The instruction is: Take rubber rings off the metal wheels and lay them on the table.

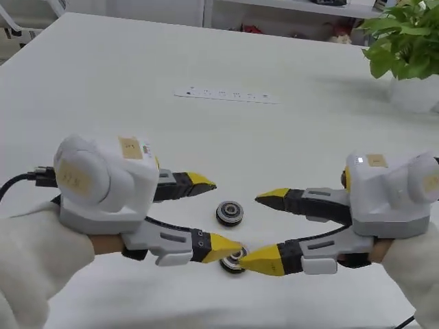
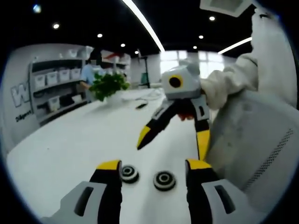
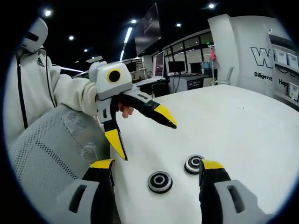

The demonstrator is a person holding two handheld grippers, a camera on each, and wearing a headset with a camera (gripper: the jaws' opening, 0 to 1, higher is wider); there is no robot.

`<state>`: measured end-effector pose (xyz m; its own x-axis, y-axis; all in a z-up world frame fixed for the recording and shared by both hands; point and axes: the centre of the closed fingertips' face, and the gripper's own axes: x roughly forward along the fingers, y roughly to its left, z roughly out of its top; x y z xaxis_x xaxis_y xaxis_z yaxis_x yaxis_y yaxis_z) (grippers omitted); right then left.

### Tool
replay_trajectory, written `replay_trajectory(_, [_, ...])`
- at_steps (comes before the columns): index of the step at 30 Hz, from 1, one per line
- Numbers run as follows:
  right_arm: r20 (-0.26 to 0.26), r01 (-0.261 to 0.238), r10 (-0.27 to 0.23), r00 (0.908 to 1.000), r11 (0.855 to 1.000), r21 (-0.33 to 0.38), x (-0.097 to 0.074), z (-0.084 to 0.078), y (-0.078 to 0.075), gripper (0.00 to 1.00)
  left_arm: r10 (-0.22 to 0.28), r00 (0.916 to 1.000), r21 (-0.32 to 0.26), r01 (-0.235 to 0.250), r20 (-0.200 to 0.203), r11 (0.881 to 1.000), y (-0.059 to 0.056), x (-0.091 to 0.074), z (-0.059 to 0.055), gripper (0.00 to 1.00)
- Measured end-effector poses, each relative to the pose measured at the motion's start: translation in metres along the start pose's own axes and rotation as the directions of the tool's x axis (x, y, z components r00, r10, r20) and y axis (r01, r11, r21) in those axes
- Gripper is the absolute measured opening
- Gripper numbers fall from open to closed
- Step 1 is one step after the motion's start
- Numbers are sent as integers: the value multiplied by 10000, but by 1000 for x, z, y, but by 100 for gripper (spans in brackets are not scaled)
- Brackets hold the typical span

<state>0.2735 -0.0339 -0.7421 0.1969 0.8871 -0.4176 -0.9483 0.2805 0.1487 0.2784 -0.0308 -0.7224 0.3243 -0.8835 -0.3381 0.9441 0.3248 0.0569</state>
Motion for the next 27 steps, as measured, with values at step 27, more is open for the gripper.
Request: replay_trajectory(27, [-1545,317,-235,9877,9982,509,4,-54,-16,34,-414,9927,-144,400,-1134,9991,-10,32,-48,28])
